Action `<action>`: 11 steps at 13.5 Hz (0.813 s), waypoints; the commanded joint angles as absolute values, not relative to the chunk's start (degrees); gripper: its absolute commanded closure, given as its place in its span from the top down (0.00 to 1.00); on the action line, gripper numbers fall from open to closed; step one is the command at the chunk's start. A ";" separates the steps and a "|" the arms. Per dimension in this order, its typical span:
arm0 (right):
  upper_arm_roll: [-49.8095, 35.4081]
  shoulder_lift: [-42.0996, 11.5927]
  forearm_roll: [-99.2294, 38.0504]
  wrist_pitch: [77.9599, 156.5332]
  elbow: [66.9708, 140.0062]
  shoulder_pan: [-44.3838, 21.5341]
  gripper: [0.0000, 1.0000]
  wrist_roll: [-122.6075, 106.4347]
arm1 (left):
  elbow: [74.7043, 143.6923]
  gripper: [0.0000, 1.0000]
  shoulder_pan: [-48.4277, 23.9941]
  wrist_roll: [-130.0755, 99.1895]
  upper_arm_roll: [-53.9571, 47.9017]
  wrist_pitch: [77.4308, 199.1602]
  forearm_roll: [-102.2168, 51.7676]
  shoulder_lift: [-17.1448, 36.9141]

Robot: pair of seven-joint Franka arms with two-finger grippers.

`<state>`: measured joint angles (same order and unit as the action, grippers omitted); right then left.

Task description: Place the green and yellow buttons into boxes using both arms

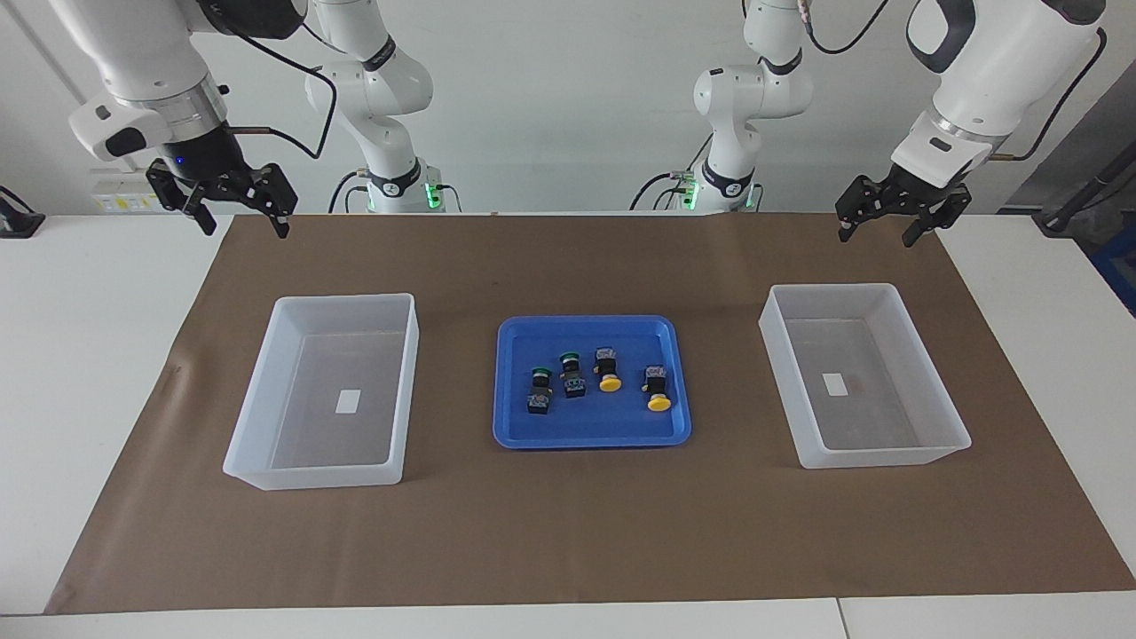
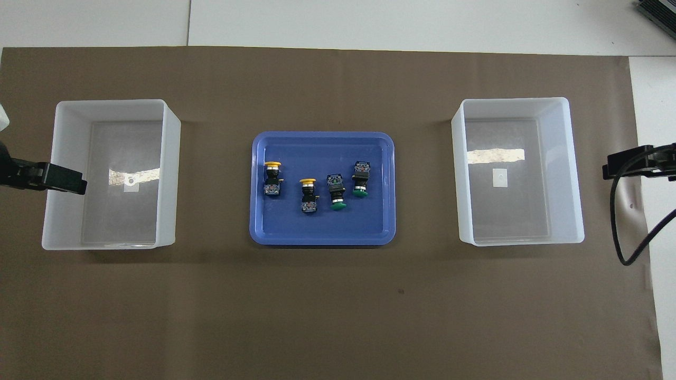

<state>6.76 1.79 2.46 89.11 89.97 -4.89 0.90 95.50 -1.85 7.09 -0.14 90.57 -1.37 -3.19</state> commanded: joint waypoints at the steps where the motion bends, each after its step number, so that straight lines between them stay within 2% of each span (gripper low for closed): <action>1: 6.77 3.16 2.37 88.68 91.23 -4.92 1.00 0.09 | 96.68 1.00 -1.58 6.94 -0.35 90.00 -0.79 -4.66; 11: 6.77 3.43 2.37 89.21 92.11 -5.01 1.00 0.53 | 96.59 1.00 -1.50 7.03 -0.26 89.82 -0.79 -4.57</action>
